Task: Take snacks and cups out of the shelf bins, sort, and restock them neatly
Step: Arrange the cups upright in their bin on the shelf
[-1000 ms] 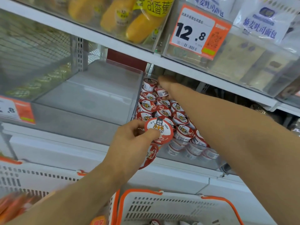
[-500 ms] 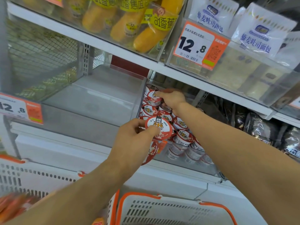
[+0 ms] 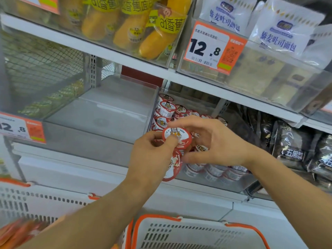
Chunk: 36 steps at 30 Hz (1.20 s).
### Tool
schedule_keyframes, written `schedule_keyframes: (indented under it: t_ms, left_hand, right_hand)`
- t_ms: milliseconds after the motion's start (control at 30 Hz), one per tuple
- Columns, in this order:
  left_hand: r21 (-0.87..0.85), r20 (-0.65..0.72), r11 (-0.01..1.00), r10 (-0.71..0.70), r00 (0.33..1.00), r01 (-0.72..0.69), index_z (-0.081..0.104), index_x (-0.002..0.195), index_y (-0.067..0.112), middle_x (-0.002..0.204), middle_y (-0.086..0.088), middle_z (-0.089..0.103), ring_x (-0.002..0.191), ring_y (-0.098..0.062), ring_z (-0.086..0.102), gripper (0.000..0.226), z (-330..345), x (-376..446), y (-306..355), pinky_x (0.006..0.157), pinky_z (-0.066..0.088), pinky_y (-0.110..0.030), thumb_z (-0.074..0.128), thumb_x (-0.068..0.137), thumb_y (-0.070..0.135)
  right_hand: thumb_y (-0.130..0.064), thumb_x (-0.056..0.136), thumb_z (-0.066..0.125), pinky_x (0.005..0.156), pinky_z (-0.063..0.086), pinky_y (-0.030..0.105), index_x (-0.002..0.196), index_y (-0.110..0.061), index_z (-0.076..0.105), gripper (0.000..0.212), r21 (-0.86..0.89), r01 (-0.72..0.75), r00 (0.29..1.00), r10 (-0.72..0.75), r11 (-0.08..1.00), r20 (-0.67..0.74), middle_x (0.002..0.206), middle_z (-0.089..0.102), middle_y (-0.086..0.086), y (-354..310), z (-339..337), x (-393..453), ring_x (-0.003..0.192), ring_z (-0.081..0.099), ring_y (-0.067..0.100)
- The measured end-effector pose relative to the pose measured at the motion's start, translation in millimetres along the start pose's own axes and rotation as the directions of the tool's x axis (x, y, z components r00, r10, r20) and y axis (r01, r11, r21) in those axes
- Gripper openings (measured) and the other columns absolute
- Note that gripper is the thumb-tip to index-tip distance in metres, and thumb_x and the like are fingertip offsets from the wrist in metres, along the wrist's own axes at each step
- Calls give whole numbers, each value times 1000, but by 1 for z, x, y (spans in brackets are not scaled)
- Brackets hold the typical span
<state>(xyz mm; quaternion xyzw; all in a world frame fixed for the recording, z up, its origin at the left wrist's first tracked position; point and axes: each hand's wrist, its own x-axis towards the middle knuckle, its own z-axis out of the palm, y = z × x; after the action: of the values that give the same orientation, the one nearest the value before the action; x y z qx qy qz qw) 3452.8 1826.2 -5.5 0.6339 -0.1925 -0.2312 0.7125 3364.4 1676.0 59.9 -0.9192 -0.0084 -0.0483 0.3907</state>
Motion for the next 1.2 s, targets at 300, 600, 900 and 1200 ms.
schedule_keyframes:
  t_ms: [300,600,900,1200]
  left_hand:
    - [335,-179,891,380,908,-307,58,67,16,60,7,60,51,-3,53,44,6,34,32,51,41,-14,75,78,56]
    - [412,-242,823,512,824,-391,54,56,11,50,0,55,43,-6,45,51,12,79,17,51,37,-18,75,82,49]
    - [586,-150,683,621,770,-436,55,85,18,93,0,54,83,-16,49,29,14,104,-5,73,37,-27,66,92,43]
    - [551,131,770,300,945,-321,54,131,18,109,2,66,79,1,60,36,-25,76,1,58,44,-7,51,101,37]
  right_hand:
    - [-32,67,91,81,54,13,97,-20,73,37,66,-176,805,182,982,-564,103,71,-16,54,-2,34,89,67,-7]
    - [-11,92,68,81,50,9,130,-22,63,40,-82,-246,846,173,966,-504,136,56,-4,80,10,45,110,62,8]
    - [-43,83,76,85,40,8,115,-29,68,36,-247,-72,853,-69,966,-518,108,54,-12,36,69,12,97,54,-2]
    - [-8,80,83,69,57,18,86,-14,78,9,189,-178,786,255,966,-563,81,76,-3,32,44,31,73,72,8]
